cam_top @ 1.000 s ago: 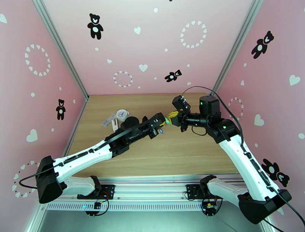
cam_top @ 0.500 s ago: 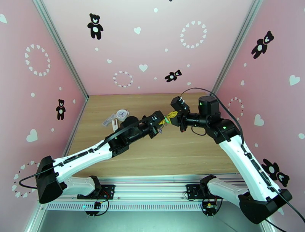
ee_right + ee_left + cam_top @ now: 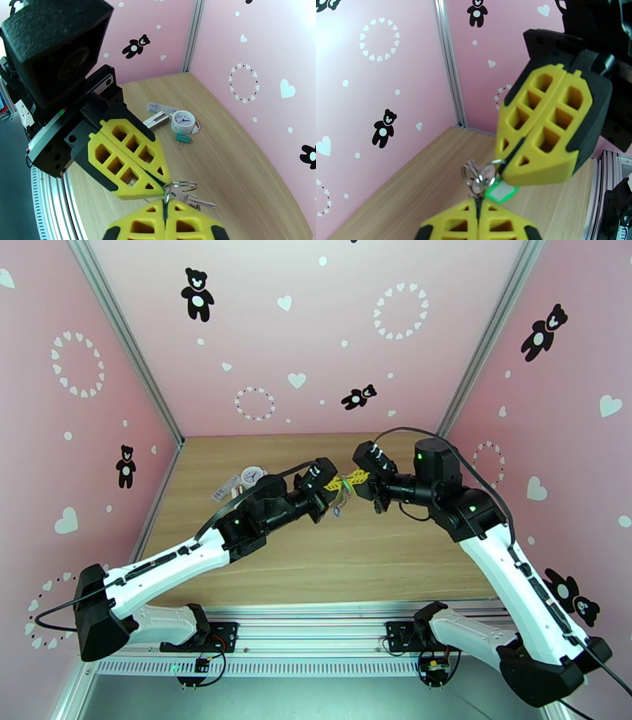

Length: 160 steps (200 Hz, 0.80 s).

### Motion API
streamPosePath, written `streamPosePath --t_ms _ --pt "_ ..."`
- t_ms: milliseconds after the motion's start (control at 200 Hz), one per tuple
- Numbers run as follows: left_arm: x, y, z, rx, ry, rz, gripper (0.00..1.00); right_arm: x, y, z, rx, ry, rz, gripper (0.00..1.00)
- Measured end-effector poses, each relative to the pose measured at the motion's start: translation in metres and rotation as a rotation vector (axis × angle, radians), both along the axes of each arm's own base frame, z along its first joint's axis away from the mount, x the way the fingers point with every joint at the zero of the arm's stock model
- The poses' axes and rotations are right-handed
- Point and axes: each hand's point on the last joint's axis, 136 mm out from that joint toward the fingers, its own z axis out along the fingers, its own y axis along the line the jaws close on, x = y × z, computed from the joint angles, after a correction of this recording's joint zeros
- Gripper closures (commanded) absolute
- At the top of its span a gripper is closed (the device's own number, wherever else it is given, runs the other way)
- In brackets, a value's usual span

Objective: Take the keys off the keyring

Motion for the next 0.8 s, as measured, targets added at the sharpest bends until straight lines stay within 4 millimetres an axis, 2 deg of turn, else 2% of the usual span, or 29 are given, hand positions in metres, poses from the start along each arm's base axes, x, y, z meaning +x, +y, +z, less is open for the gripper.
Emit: streamPosePath --t_ms 75,290,460,596,801 --pt "-0.001 0.000 -0.001 0.008 0.010 -0.005 0.99 0.000 -0.001 -0.001 -0.008 0.008 -0.004 1.00" --pt "-0.006 0.005 0.003 0.008 0.003 -0.026 0.71 0.003 -0.006 0.001 0.015 0.039 -0.030 1.00" --pt "-0.022 0.020 0.005 0.004 -0.030 -0.050 0.61 0.010 -0.005 -0.004 0.032 0.127 -0.017 1.00" --pt "-0.026 0.025 -0.001 0.026 -0.058 -0.055 0.58 0.012 -0.003 -0.010 0.054 0.196 0.006 1.00" --pt "-0.019 0.018 -0.012 0.075 -0.095 -0.057 0.57 0.007 -0.002 -0.010 0.090 0.249 0.046 1.00"
